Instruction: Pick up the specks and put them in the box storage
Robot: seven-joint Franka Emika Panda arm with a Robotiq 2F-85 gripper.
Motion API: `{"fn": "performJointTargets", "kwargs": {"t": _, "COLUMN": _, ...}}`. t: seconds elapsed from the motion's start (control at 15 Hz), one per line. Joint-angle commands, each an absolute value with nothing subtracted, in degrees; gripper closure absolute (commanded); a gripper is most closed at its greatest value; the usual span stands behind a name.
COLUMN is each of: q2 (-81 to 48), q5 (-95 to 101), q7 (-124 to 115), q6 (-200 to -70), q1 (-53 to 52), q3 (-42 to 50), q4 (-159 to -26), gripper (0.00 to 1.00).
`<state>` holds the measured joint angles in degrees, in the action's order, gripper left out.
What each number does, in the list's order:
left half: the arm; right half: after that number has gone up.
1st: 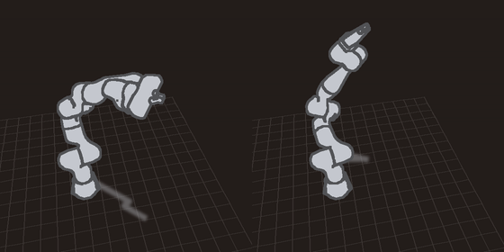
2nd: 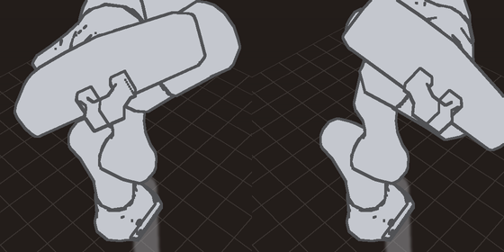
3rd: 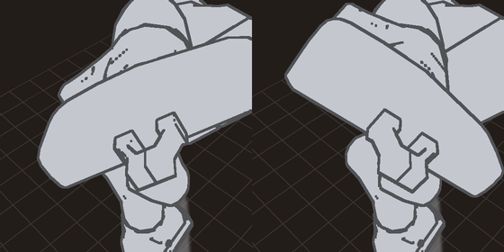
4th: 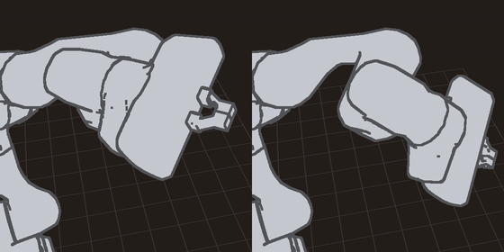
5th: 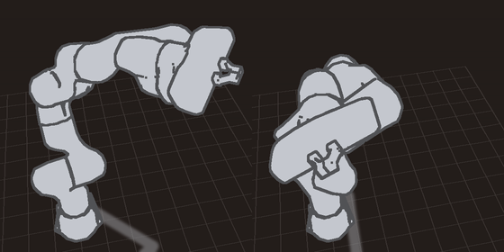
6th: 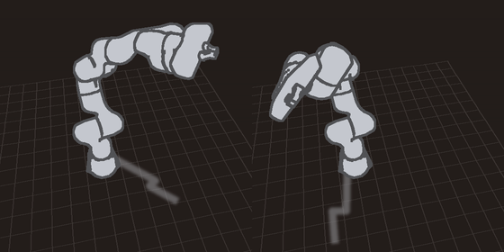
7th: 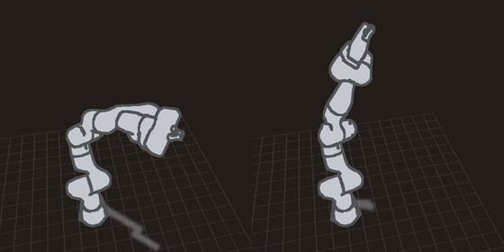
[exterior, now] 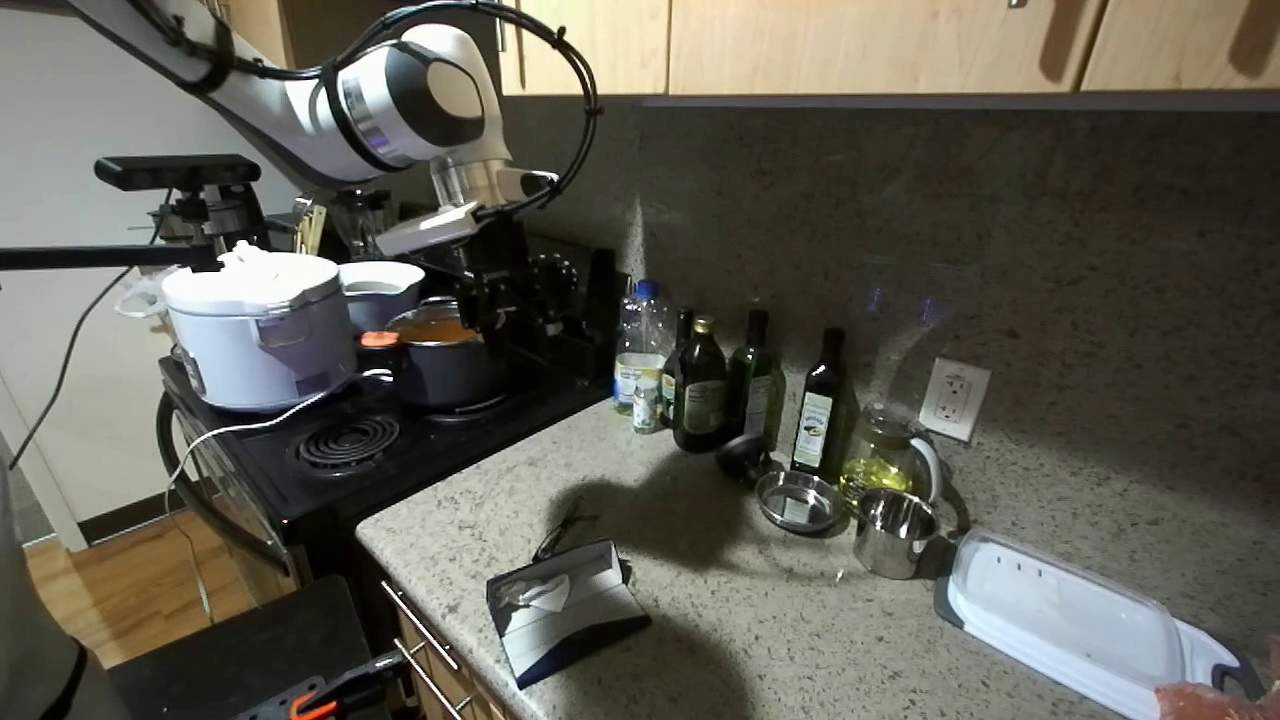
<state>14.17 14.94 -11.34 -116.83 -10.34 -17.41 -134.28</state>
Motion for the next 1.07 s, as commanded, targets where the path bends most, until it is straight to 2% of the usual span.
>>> {"fn": "performJointTargets", "kwargs": {"t": 0.0, "q2": 14.1, "q5": 15.1, "q7": -11.5, "q6": -116.7, "q1": -11.0, "q3": -16.8, "q4": -134.2, "gripper": 0.0}}
{"fn": "performJointTargets", "kwargs": {"t": 0.33, "q2": 12.6, "q5": 15.8, "q7": -12.5, "q6": -117.4, "q1": -11.1, "q3": -17.5, "q4": -134.1, "gripper": 0.0}}
{"fn": "performJointTargets", "kwargs": {"t": 1.0, "q2": 1.0, "q5": 20.5, "q7": -21.6, "q6": -119.5, "q1": -14.4, "q3": -19.0, "q4": -133.6, "gripper": 0.0}}
